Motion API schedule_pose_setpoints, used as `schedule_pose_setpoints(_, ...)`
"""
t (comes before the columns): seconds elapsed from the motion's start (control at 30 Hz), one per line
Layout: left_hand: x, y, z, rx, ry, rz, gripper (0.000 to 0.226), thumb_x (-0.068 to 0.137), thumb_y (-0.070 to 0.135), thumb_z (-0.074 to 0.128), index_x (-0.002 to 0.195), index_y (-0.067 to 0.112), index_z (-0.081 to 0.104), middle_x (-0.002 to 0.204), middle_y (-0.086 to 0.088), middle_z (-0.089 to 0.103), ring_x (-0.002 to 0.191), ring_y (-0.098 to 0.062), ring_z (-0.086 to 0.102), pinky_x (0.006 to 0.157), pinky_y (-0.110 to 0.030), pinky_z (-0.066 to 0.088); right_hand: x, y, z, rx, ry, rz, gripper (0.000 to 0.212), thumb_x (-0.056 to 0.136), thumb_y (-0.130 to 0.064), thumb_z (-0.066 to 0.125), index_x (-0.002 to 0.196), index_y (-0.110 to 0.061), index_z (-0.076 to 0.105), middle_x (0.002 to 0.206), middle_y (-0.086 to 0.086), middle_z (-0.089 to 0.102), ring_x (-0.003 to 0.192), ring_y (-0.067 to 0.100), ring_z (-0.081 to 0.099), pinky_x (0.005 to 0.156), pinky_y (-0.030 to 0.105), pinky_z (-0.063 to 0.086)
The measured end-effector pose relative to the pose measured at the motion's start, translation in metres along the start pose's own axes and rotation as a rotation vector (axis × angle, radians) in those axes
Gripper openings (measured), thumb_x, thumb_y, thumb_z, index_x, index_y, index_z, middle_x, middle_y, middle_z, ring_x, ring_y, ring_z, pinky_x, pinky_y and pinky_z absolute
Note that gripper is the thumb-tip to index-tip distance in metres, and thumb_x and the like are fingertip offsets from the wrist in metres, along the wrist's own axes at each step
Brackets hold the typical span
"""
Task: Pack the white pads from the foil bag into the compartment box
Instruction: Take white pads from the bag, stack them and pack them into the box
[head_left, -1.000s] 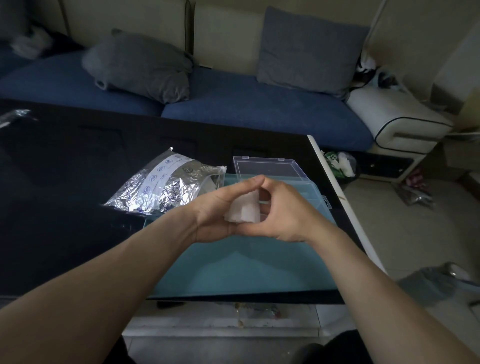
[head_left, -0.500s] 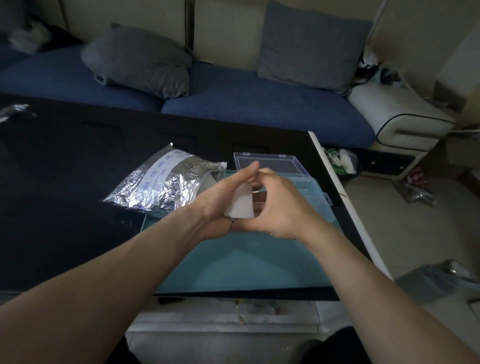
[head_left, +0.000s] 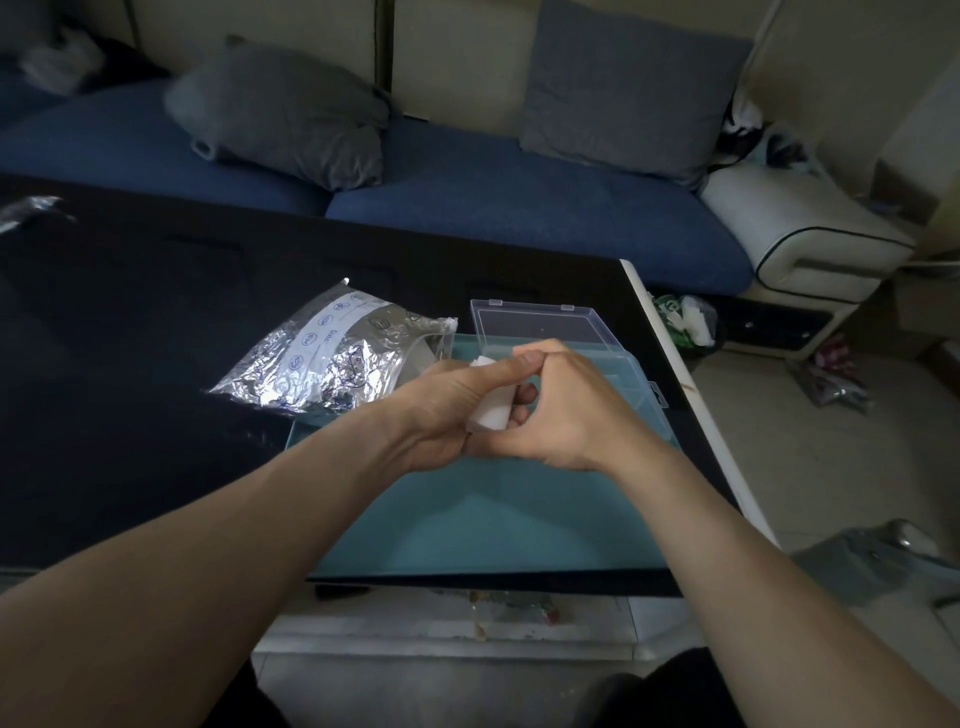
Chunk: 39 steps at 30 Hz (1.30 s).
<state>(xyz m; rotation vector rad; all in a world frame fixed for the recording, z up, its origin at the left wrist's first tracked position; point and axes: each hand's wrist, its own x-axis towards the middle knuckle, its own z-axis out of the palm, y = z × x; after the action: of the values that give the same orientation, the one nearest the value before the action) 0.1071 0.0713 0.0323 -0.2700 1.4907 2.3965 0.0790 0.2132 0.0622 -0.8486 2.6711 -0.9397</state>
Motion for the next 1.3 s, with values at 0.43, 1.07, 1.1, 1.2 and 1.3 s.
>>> schedule_pose_setpoints(0.43, 0.006, 0.002, 0.002, 0.056, 0.029, -0.009, 0.053, 0.102, 0.053, 0.034, 0.111, 0.004, 0.053, 0.074, -0.015, 0.060, 0.044, -0.025, 0.050, 0.038, -0.022, 0.035, 0.014, 0.028, 0.003, 0.532, -0.158, 0.133, 0.021, 0.085, -0.010, 0.078, 0.103, -0.016, 0.069, 0.087, 0.002, 0.075, 0.075, 0.007, 0.070, 0.080, 0.023, 0.053)
schedule_pose_setpoints(1.07, 0.019, -0.029, -0.018, 1.319, 0.295, 0.288, 0.047, 0.094, 0.023, 0.057, 0.137, 0.010, 0.047, 0.130, -0.015, 0.052, 0.118, -0.029, 0.055, 0.099, -0.031, 0.042, 0.091, 0.064, 0.032, 0.022, 0.109, 0.315, 0.051, 0.101, -0.008, 0.045, 0.150, -0.015, 0.035, 0.136, 0.010, 0.056, 0.115, 0.024, 0.057, 0.084, 0.030, 0.044)
schedule_pose_setpoints(1.1, 0.019, -0.030, -0.019, 1.324, 0.277, 0.283, 0.048, 0.094, 0.023, 0.057, 0.138, 0.010, 0.045, 0.131, -0.014, 0.052, 0.119, -0.028, 0.055, 0.098, -0.030, 0.041, 0.093, 0.063, 0.033, 0.012, 0.075, 0.334, 0.053, 0.101, -0.011, 0.047, 0.152, -0.016, 0.030, 0.131, 0.012, 0.058, 0.107, 0.023, 0.059, 0.077, 0.030, 0.043)
schedule_pose_setpoints(1.2, 0.020, -0.031, -0.019, 1.325, 0.229, 0.275, 0.050, 0.093, 0.022, 0.058, 0.139, 0.010, 0.042, 0.132, -0.014, 0.053, 0.118, -0.028, 0.054, 0.098, -0.030, 0.040, 0.100, 0.060, 0.036, -0.034, 0.077, 0.385, 0.056, 0.099, -0.020, 0.059, 0.147, -0.013, 0.032, 0.124, 0.014, 0.061, 0.102, 0.026, 0.061, 0.076, 0.031, 0.041)
schedule_pose_setpoints(1.3, 0.021, -0.032, -0.021, 1.314, 0.234, 0.283, 0.053, 0.092, 0.022, 0.059, 0.140, 0.008, 0.040, 0.129, -0.015, 0.055, 0.114, -0.029, 0.056, 0.093, -0.030, 0.041, 0.102, 0.061, 0.034, -0.078, 0.209, 0.450, 0.053, 0.089, -0.028, 0.074, 0.132, -0.010, 0.049, 0.124, 0.009, 0.061, 0.109, 0.025, 0.060, 0.077, 0.028, 0.040)
